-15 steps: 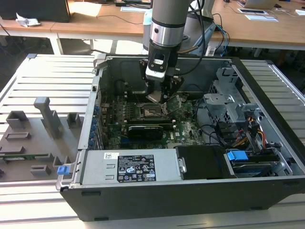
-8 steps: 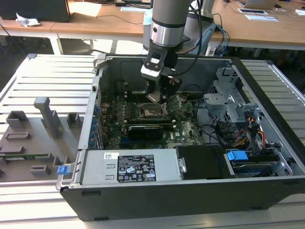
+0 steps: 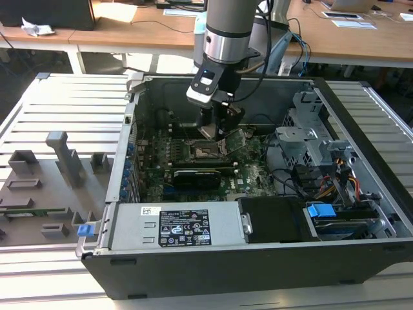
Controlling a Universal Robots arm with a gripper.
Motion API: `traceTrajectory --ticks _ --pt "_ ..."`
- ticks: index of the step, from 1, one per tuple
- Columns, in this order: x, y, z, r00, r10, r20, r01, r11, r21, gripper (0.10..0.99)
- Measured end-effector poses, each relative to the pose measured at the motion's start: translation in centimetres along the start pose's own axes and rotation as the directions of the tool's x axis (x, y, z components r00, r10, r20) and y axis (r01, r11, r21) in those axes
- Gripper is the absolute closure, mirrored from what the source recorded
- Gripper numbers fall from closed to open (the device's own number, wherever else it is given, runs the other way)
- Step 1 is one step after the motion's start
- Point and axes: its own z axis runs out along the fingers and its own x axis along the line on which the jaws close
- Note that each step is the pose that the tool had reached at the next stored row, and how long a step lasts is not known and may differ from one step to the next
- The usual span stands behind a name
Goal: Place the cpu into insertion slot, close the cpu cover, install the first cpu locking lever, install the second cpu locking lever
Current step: 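Place the cpu into insertion slot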
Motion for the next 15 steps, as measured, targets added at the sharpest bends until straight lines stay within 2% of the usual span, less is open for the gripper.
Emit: traceTrajectory --ticks 4,8,15 --pt "-0.01 0.01 0.00 0.9988 0.048 -0.0004 -0.048 0.9988 0.000 0.545" --pt "-0.01 0.03 0.00 0.9946 0.104 -0.0008 -0.104 0.9946 0.001 0.545" --pt "-0.03 0.05 0.00 0.9802 0.198 -0.0012 -0.198 0.9802 0.002 0.545"
